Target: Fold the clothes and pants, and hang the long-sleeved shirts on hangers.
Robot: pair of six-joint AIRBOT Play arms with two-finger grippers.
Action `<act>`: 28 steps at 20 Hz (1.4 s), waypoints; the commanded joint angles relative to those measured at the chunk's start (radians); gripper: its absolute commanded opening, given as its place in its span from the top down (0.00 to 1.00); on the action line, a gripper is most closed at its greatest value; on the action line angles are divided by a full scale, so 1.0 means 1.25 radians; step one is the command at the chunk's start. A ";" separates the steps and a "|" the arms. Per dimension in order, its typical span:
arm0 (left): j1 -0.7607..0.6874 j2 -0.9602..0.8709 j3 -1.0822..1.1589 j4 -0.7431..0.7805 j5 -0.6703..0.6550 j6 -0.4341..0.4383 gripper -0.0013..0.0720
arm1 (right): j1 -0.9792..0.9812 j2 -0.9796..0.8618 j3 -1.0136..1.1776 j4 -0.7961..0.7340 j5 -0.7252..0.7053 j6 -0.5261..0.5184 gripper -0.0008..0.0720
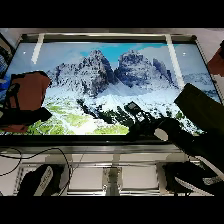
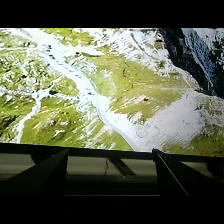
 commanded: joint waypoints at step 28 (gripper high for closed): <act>0.128 -0.117 0.023 0.456 0.252 -0.126 0.14 | 0.002 0.000 0.000 0.013 -0.009 0.001 0.98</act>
